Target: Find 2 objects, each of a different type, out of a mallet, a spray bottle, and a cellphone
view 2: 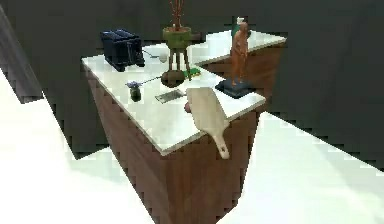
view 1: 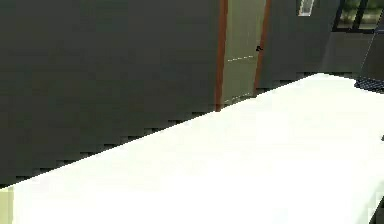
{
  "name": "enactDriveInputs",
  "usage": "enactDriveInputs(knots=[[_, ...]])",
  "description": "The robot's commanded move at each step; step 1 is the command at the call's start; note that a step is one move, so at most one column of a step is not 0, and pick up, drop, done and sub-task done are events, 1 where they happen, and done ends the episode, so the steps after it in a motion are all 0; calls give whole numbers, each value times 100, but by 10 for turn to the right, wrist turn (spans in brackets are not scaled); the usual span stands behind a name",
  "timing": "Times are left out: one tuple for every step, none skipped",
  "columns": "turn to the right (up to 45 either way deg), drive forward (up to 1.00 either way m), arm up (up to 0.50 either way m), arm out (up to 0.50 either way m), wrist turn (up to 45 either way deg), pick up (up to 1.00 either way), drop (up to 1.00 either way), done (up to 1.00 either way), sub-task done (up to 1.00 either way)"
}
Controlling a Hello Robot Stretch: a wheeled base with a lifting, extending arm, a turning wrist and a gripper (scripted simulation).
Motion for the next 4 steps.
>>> enactDriveInputs(knots=[[-450,0,0,0,0,0,0,0,0],[-360,0,0,0,0,0,0,0,0],[0,5,0,0,0,0,0,0,0],[-450,0,0,0,0,0,0,0,0]])
